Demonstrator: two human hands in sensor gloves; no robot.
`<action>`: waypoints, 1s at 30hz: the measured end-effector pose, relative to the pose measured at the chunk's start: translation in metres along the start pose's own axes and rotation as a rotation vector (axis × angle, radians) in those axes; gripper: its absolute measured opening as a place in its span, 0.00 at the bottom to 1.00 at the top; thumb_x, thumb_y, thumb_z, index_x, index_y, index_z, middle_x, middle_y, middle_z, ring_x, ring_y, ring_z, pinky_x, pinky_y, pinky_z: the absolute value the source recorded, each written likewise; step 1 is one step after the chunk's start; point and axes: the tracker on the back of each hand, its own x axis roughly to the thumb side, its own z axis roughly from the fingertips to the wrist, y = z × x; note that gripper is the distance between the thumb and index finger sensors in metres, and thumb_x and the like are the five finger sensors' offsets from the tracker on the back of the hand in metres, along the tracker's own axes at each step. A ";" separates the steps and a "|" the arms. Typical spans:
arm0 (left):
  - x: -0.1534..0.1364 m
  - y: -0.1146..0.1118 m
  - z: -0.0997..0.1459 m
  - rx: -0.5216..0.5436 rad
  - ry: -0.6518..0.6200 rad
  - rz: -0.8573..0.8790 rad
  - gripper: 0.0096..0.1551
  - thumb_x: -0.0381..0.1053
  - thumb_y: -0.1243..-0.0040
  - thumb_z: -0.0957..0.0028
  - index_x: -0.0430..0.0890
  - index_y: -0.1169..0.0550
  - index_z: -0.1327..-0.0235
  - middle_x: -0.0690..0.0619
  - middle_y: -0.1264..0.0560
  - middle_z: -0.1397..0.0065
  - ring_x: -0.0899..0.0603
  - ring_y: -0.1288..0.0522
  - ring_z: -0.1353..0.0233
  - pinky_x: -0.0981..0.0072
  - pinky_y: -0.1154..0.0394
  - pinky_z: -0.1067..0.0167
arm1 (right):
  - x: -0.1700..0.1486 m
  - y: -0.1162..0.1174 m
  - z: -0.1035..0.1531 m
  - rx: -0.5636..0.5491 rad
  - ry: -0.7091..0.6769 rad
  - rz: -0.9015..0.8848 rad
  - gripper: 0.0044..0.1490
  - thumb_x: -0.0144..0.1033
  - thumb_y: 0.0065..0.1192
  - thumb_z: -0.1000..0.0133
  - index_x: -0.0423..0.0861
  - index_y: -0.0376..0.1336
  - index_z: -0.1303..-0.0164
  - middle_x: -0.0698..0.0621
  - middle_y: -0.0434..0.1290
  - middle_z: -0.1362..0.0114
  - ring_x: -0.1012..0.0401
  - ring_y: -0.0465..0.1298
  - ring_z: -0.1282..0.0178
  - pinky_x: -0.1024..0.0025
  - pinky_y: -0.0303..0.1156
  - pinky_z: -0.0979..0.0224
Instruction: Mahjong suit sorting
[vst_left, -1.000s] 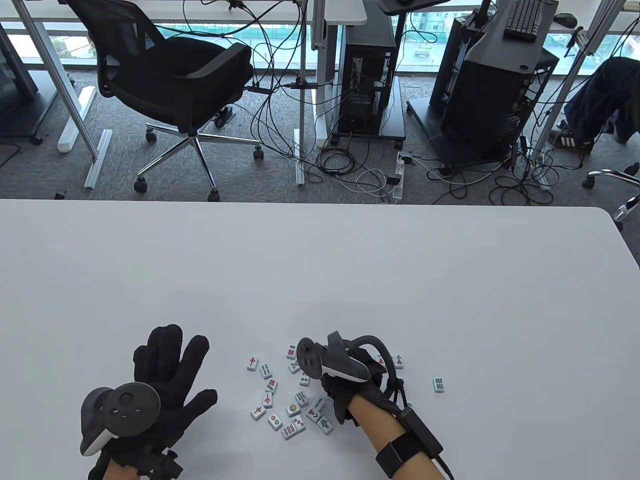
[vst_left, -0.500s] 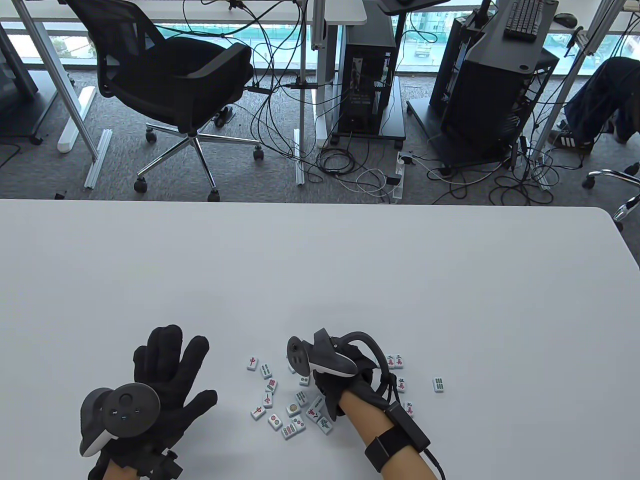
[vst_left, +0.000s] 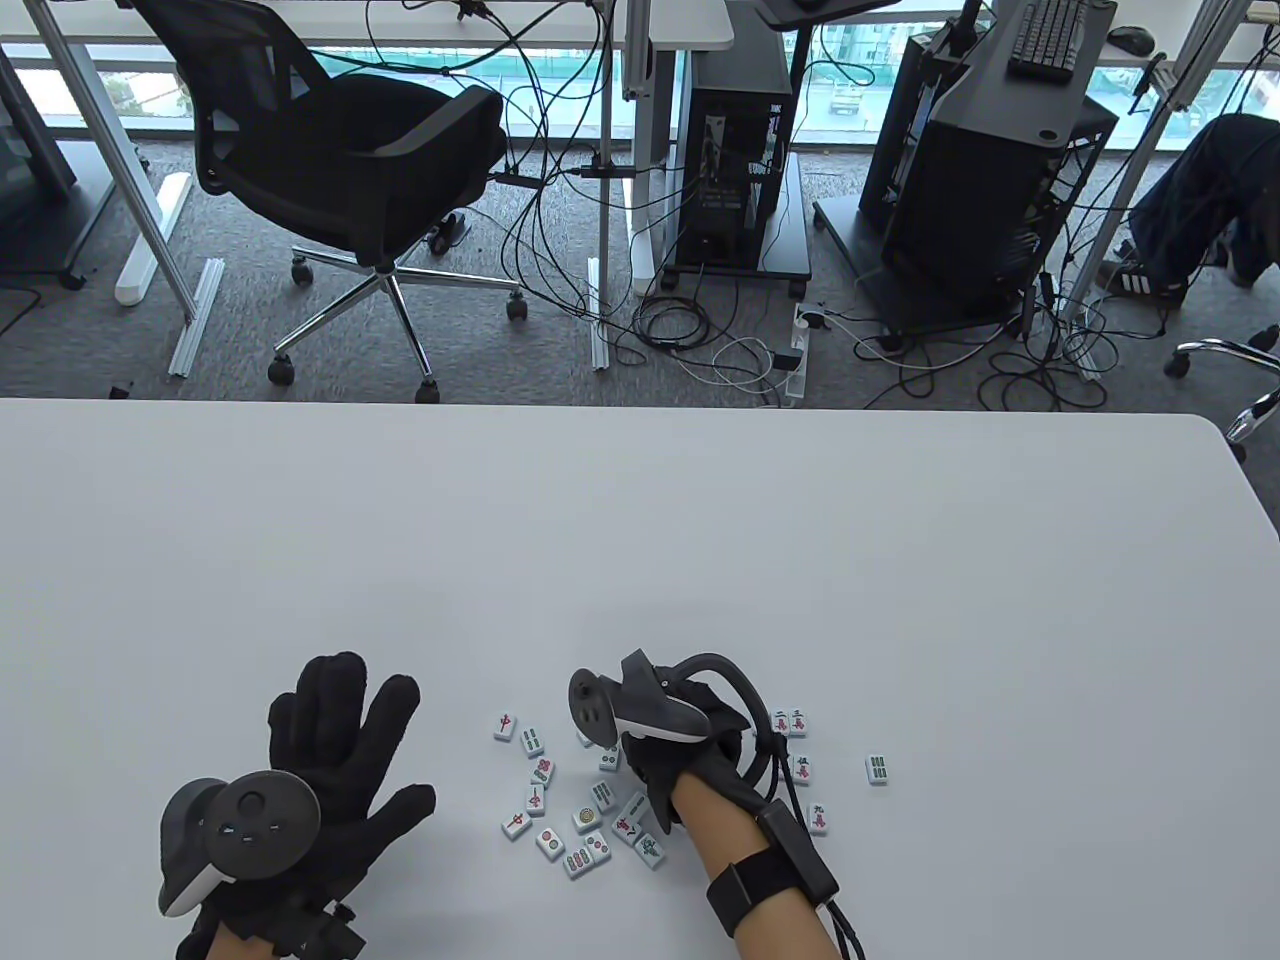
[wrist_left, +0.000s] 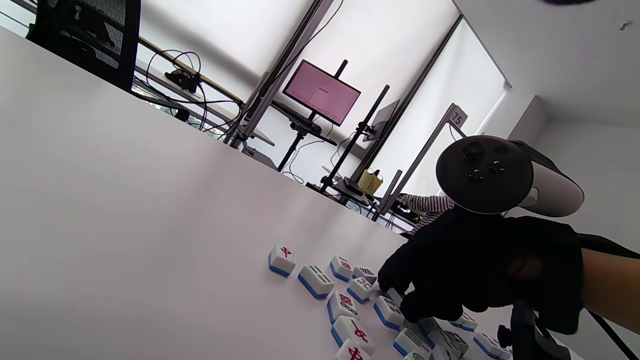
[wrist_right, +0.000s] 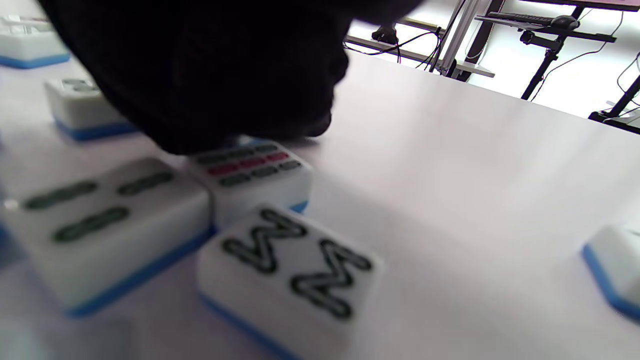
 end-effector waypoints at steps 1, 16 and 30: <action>0.000 0.000 0.000 0.002 -0.001 0.001 0.50 0.79 0.57 0.52 0.68 0.60 0.22 0.66 0.79 0.21 0.48 0.81 0.17 0.41 0.78 0.27 | -0.003 -0.004 0.003 -0.024 -0.004 -0.021 0.35 0.45 0.75 0.55 0.37 0.72 0.43 0.53 0.81 0.73 0.67 0.73 0.86 0.75 0.74 0.81; 0.000 -0.001 0.000 -0.006 0.004 0.000 0.50 0.79 0.57 0.52 0.68 0.60 0.22 0.65 0.79 0.21 0.48 0.81 0.17 0.41 0.78 0.27 | -0.097 0.004 0.075 -0.028 0.059 -0.184 0.36 0.43 0.74 0.54 0.37 0.69 0.38 0.51 0.81 0.68 0.66 0.75 0.82 0.74 0.75 0.76; -0.001 -0.004 -0.002 -0.032 0.025 -0.010 0.50 0.79 0.57 0.52 0.68 0.60 0.22 0.65 0.79 0.21 0.48 0.81 0.17 0.41 0.78 0.27 | -0.085 0.035 0.080 -0.006 0.016 -0.038 0.37 0.43 0.73 0.53 0.37 0.69 0.38 0.52 0.81 0.67 0.66 0.76 0.82 0.74 0.75 0.76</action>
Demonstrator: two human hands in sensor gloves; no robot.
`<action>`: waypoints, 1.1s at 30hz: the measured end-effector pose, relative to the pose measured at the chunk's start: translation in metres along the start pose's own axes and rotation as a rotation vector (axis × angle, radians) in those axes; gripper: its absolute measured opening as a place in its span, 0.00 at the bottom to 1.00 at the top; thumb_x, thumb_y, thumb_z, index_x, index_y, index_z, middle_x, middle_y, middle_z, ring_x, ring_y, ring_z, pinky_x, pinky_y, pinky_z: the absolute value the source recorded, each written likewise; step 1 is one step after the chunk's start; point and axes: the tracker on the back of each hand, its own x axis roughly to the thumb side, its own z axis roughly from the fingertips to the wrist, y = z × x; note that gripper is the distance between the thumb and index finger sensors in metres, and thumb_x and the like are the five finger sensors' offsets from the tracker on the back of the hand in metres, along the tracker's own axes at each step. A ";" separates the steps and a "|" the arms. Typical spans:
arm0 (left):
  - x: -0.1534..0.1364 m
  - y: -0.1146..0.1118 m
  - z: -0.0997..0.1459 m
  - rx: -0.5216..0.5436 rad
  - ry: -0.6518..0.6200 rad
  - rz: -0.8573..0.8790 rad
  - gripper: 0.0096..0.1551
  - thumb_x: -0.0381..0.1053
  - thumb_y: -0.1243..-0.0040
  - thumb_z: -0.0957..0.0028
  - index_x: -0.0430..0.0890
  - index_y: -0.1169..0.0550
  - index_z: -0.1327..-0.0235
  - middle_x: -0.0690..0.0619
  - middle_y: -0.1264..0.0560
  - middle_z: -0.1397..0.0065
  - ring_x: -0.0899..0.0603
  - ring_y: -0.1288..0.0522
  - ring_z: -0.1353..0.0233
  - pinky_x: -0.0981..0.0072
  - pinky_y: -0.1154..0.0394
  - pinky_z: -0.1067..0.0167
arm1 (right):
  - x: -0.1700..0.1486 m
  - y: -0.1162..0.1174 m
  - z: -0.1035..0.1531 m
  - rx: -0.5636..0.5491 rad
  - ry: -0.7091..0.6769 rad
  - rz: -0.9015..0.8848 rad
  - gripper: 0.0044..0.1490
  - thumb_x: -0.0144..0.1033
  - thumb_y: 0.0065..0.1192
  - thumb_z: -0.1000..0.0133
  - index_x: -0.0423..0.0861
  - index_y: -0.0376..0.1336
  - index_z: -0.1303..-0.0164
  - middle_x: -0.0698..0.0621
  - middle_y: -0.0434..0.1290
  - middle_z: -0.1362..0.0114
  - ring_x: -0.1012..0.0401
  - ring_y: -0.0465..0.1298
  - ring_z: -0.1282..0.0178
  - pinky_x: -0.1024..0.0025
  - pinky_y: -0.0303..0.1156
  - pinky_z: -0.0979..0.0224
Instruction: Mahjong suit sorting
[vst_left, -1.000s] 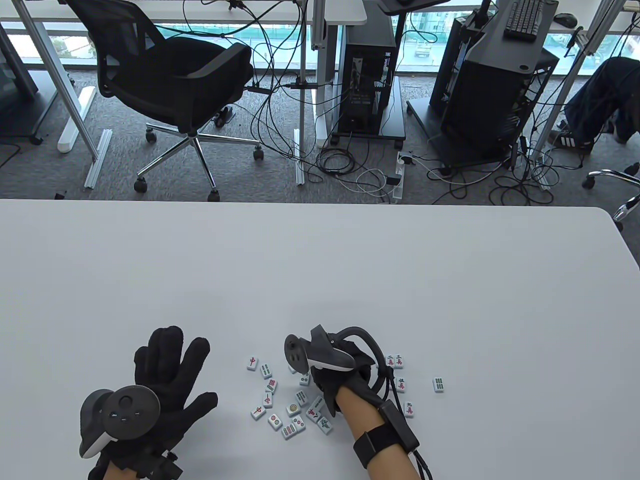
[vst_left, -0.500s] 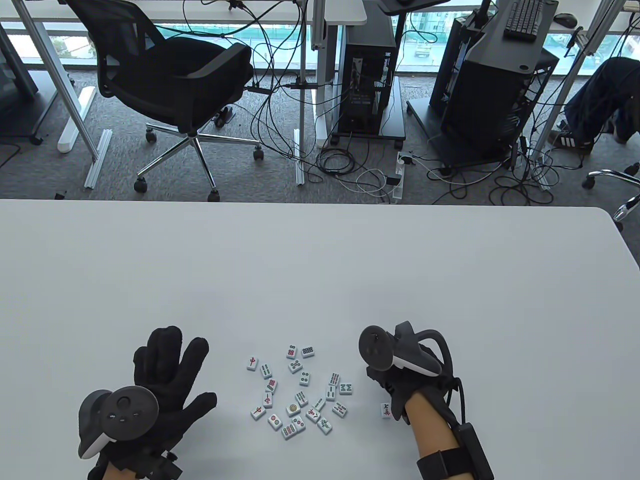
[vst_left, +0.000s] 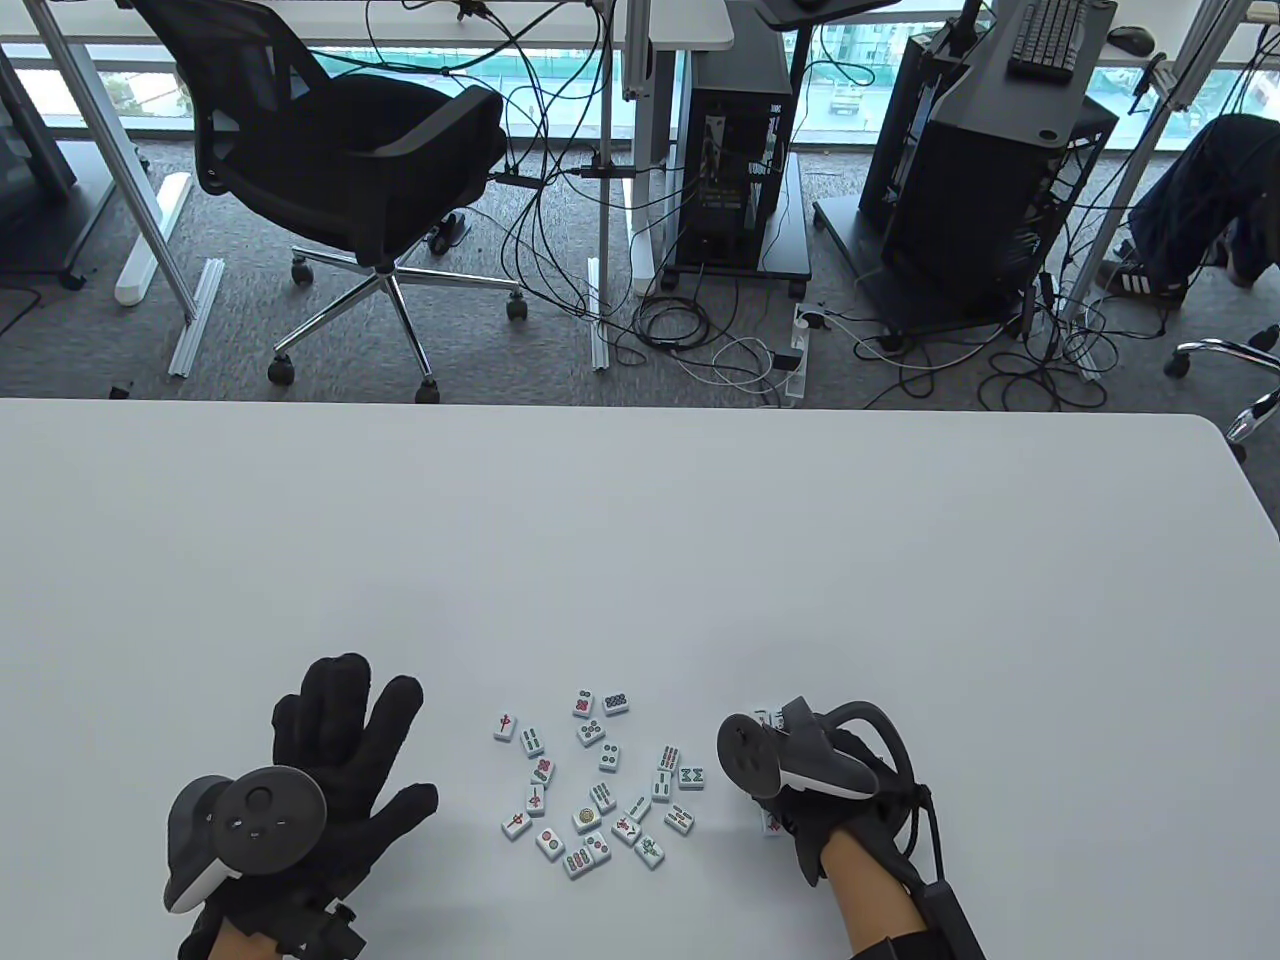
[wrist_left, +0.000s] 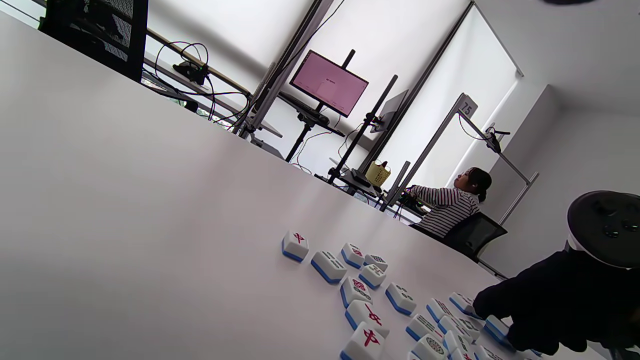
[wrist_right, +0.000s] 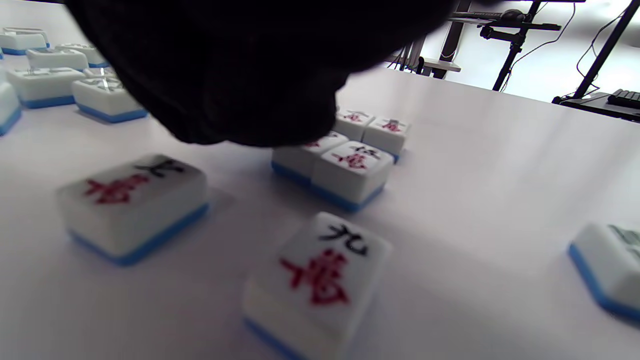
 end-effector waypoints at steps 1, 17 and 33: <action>0.000 0.000 0.000 -0.001 0.000 0.000 0.50 0.79 0.57 0.52 0.67 0.60 0.21 0.65 0.79 0.21 0.48 0.81 0.17 0.41 0.78 0.27 | 0.000 0.001 0.000 -0.002 0.000 0.000 0.36 0.43 0.73 0.53 0.37 0.69 0.38 0.52 0.81 0.67 0.66 0.75 0.82 0.74 0.75 0.76; 0.001 -0.002 -0.002 -0.013 0.003 -0.007 0.50 0.79 0.57 0.52 0.68 0.60 0.21 0.65 0.78 0.21 0.48 0.81 0.17 0.41 0.78 0.27 | -0.043 0.005 0.024 0.016 0.169 0.016 0.36 0.43 0.73 0.53 0.37 0.69 0.38 0.51 0.81 0.67 0.66 0.76 0.81 0.73 0.76 0.76; 0.001 -0.001 -0.002 -0.010 0.005 -0.003 0.50 0.79 0.57 0.52 0.67 0.60 0.21 0.65 0.78 0.21 0.48 0.81 0.17 0.41 0.78 0.27 | -0.028 0.015 0.014 0.003 0.131 0.037 0.35 0.42 0.71 0.52 0.39 0.68 0.36 0.51 0.82 0.63 0.64 0.77 0.79 0.72 0.76 0.74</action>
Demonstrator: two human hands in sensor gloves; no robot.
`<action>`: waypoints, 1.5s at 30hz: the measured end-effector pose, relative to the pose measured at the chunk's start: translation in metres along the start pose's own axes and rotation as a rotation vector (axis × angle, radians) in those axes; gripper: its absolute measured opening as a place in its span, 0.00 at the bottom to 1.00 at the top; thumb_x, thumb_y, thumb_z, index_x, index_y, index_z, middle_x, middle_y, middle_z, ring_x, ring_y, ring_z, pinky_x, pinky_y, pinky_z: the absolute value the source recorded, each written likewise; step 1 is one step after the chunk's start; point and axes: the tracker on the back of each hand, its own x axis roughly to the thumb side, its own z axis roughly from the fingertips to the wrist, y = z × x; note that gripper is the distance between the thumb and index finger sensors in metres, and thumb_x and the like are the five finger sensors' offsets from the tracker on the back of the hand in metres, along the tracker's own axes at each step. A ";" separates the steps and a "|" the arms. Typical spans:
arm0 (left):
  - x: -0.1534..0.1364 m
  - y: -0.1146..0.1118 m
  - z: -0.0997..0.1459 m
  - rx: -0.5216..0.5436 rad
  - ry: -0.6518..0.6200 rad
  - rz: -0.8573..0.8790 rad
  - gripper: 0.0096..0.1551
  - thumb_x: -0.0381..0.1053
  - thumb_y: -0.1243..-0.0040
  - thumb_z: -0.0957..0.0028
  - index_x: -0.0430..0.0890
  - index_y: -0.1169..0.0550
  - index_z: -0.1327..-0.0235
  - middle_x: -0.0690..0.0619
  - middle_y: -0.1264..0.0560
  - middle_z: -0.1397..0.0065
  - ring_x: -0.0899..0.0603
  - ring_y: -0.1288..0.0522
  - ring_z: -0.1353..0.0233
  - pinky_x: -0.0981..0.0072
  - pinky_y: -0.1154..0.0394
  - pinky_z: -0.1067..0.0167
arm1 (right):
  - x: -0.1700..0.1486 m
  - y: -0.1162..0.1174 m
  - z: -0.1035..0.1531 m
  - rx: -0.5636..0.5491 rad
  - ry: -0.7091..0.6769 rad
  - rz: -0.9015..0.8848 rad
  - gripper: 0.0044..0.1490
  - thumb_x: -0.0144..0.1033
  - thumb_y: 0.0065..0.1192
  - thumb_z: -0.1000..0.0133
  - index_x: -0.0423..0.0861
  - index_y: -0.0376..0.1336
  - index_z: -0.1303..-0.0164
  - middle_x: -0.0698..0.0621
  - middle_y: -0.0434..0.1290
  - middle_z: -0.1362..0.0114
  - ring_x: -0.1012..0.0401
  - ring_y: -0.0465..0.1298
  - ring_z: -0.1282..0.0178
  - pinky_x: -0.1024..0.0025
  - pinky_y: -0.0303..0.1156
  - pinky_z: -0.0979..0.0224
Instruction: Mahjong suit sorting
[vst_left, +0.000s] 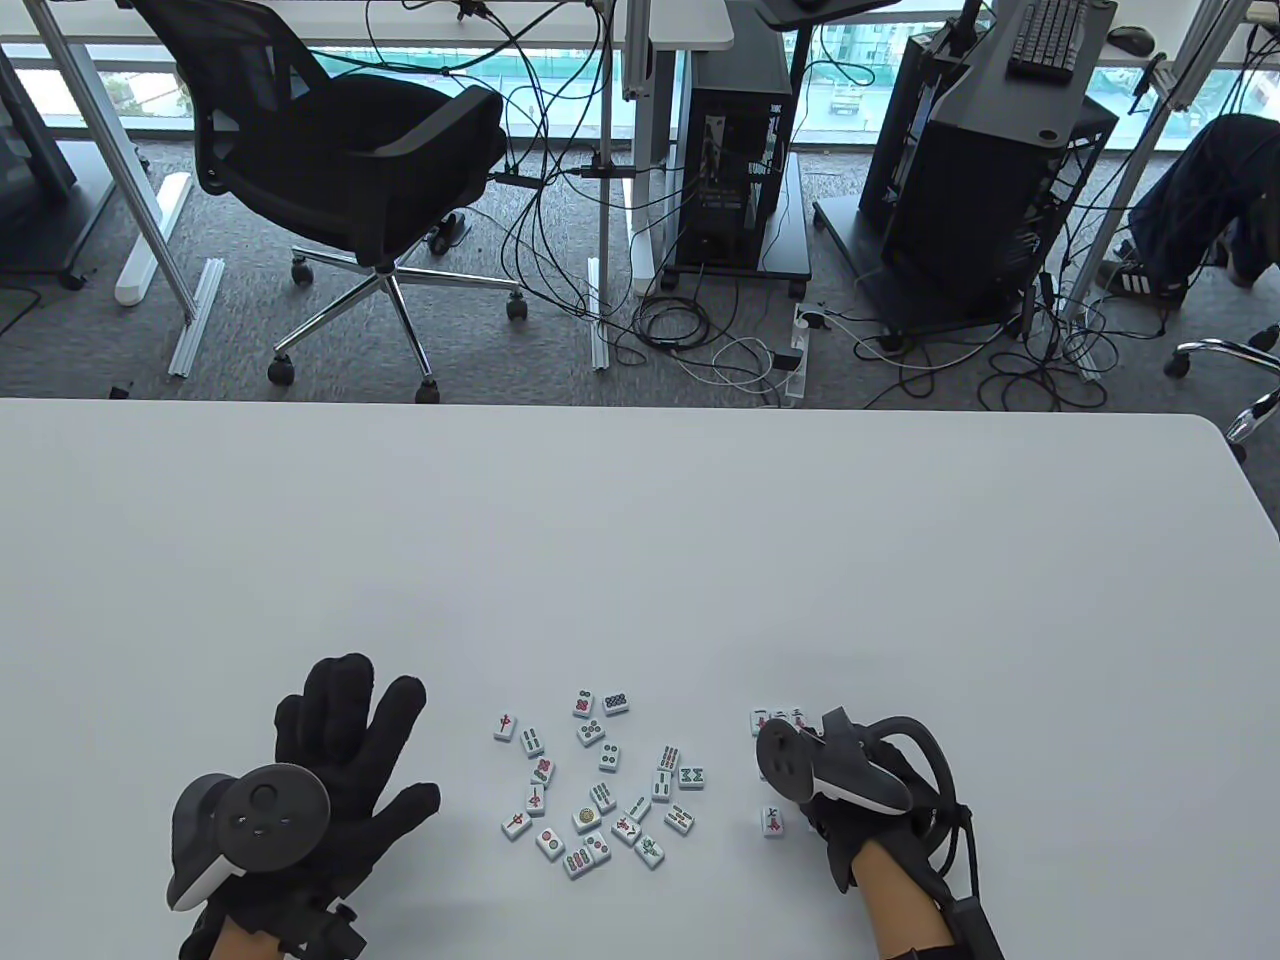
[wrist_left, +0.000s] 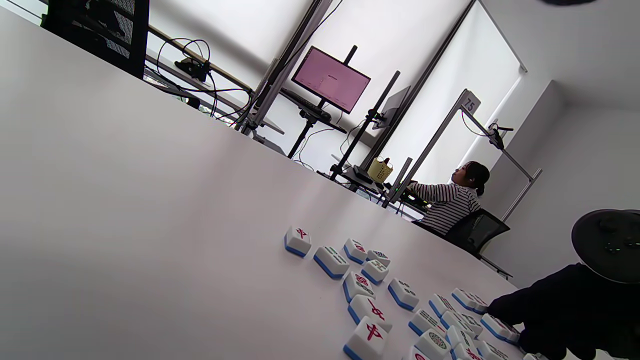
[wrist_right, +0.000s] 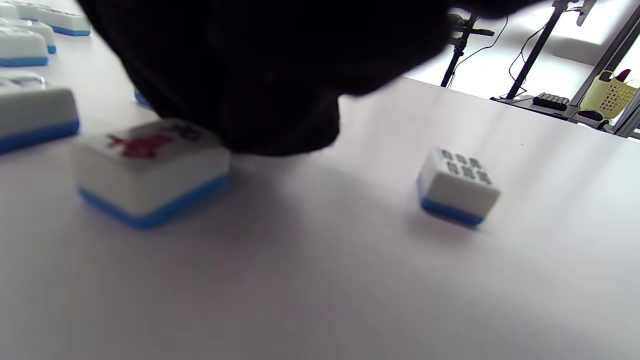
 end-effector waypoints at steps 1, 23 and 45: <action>0.000 0.000 0.000 0.000 -0.001 0.000 0.50 0.79 0.57 0.52 0.67 0.60 0.21 0.65 0.78 0.21 0.48 0.81 0.17 0.41 0.78 0.27 | 0.000 -0.001 0.001 -0.004 0.003 0.002 0.35 0.42 0.71 0.52 0.39 0.68 0.36 0.50 0.82 0.62 0.64 0.77 0.79 0.72 0.77 0.73; 0.001 -0.002 0.001 -0.009 -0.013 -0.008 0.50 0.79 0.57 0.52 0.67 0.60 0.21 0.65 0.78 0.21 0.48 0.80 0.17 0.41 0.78 0.27 | 0.033 -0.057 0.015 -0.189 0.016 -0.184 0.31 0.48 0.67 0.49 0.37 0.74 0.47 0.48 0.83 0.65 0.63 0.77 0.81 0.71 0.76 0.76; 0.001 -0.002 0.001 -0.006 -0.013 0.002 0.50 0.79 0.57 0.52 0.67 0.60 0.21 0.65 0.78 0.21 0.48 0.81 0.17 0.41 0.78 0.27 | 0.089 -0.024 -0.029 0.069 0.011 -0.083 0.33 0.44 0.70 0.50 0.35 0.71 0.42 0.49 0.82 0.66 0.64 0.76 0.82 0.72 0.75 0.76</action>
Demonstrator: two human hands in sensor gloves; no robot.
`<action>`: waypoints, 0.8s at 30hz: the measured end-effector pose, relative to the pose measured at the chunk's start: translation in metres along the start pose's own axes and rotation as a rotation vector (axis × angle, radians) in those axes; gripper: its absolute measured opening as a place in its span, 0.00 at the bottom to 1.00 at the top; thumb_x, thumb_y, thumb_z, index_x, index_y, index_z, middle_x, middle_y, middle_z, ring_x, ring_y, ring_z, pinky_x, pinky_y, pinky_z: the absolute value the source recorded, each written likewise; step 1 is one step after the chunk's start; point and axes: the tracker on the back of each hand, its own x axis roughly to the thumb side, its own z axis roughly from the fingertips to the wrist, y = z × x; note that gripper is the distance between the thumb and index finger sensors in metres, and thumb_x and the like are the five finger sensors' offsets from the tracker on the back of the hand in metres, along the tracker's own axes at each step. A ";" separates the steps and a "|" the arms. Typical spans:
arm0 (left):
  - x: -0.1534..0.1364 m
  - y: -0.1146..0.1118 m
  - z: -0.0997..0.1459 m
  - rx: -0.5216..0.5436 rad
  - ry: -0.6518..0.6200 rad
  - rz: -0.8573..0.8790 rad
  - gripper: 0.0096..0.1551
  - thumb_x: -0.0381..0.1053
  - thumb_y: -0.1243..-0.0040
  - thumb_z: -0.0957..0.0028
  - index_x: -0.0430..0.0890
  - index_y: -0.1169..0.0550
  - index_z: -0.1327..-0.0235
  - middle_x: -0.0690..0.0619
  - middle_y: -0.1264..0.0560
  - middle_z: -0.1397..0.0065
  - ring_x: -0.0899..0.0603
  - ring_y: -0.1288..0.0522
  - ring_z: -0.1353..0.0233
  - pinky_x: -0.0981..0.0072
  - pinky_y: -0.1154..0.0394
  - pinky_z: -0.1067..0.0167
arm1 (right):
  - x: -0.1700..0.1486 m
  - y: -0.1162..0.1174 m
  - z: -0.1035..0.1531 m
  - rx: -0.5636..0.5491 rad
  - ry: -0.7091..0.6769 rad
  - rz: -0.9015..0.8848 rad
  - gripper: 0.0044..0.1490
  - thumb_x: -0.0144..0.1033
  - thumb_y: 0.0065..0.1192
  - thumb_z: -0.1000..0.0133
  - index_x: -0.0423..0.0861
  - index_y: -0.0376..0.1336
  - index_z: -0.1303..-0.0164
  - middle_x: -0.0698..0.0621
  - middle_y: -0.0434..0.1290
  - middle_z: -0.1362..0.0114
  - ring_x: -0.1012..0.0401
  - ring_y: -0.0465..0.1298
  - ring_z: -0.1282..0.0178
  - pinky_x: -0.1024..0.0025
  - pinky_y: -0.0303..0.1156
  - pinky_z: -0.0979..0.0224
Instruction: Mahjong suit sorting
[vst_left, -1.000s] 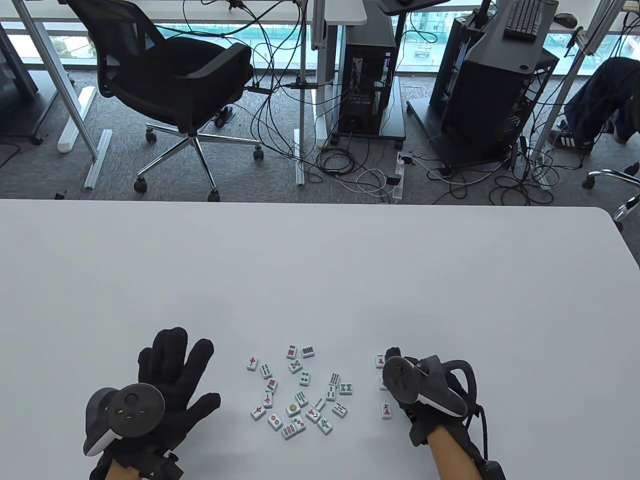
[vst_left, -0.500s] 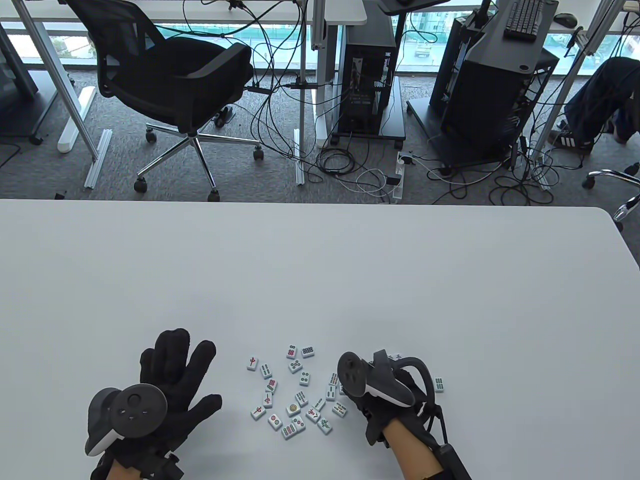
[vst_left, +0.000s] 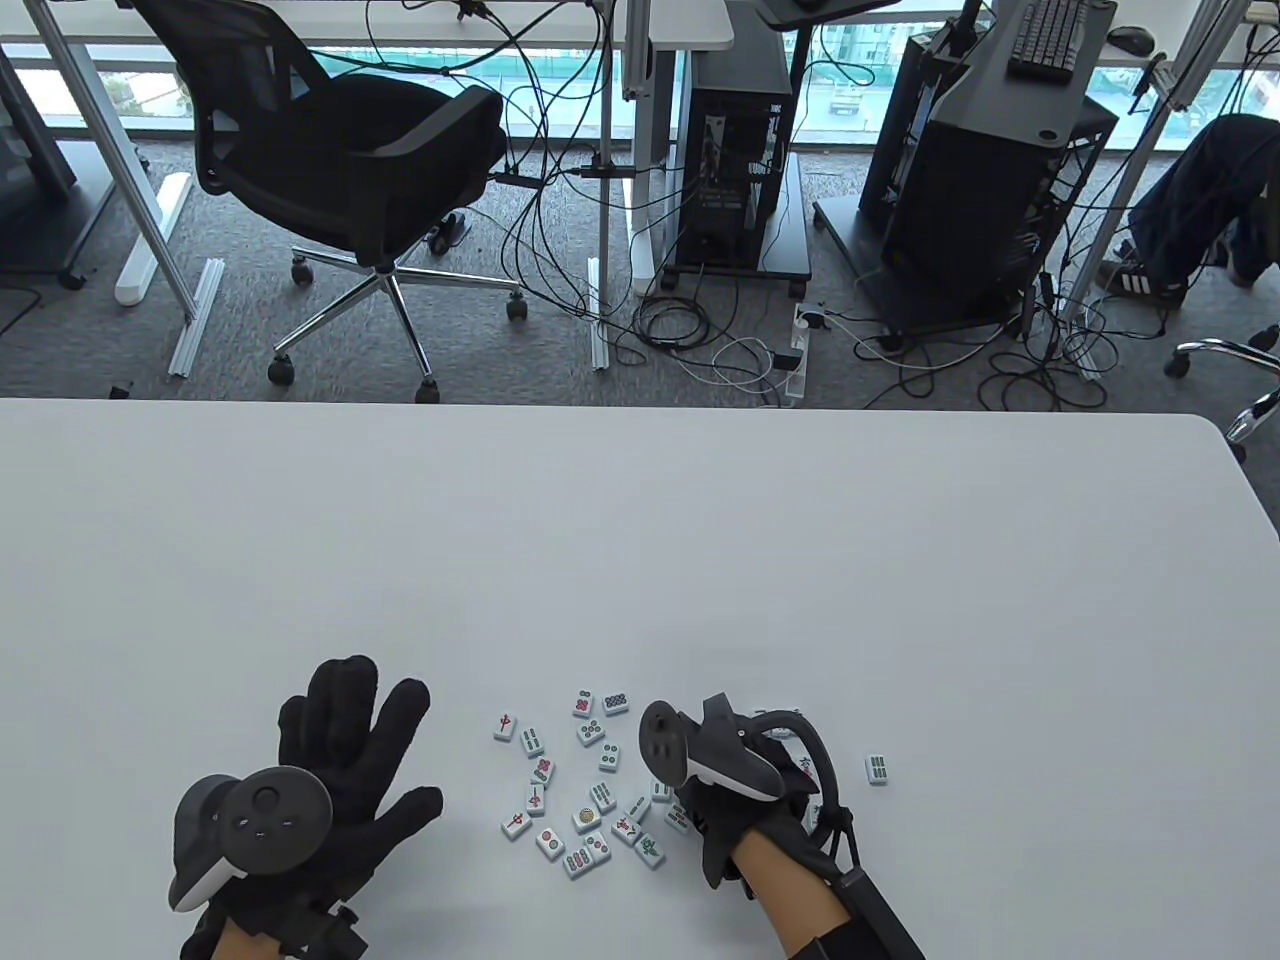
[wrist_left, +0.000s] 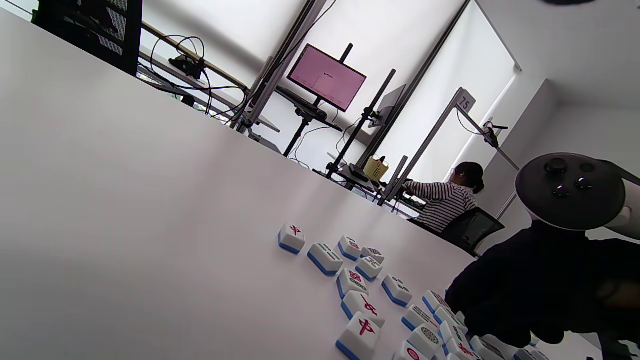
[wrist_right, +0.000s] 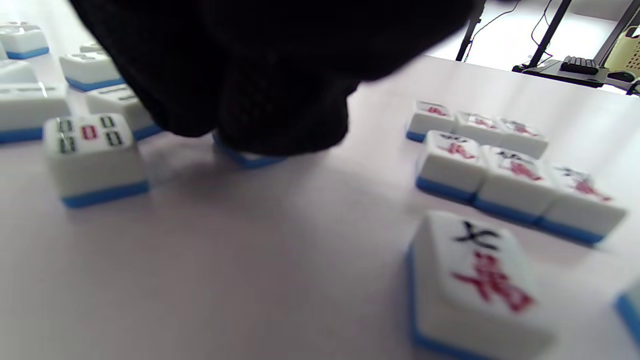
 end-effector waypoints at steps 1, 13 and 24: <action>0.000 0.000 0.000 -0.001 0.001 0.000 0.50 0.79 0.57 0.52 0.68 0.60 0.21 0.65 0.78 0.21 0.48 0.81 0.17 0.41 0.78 0.27 | -0.001 0.000 0.000 0.000 0.000 0.001 0.33 0.45 0.69 0.50 0.36 0.72 0.42 0.49 0.82 0.67 0.64 0.76 0.82 0.72 0.75 0.77; 0.000 -0.001 -0.001 -0.007 0.003 -0.003 0.50 0.79 0.57 0.52 0.67 0.60 0.21 0.65 0.78 0.21 0.48 0.81 0.17 0.41 0.78 0.27 | -0.002 -0.006 0.012 -0.040 -0.086 0.025 0.36 0.40 0.73 0.52 0.43 0.68 0.32 0.48 0.82 0.60 0.61 0.78 0.76 0.69 0.77 0.71; 0.000 -0.001 -0.001 -0.013 0.009 -0.005 0.50 0.79 0.57 0.52 0.67 0.60 0.21 0.65 0.78 0.21 0.48 0.81 0.17 0.41 0.78 0.27 | 0.006 0.007 0.012 -0.011 -0.115 0.154 0.37 0.39 0.72 0.51 0.40 0.66 0.32 0.49 0.81 0.60 0.62 0.77 0.76 0.70 0.77 0.71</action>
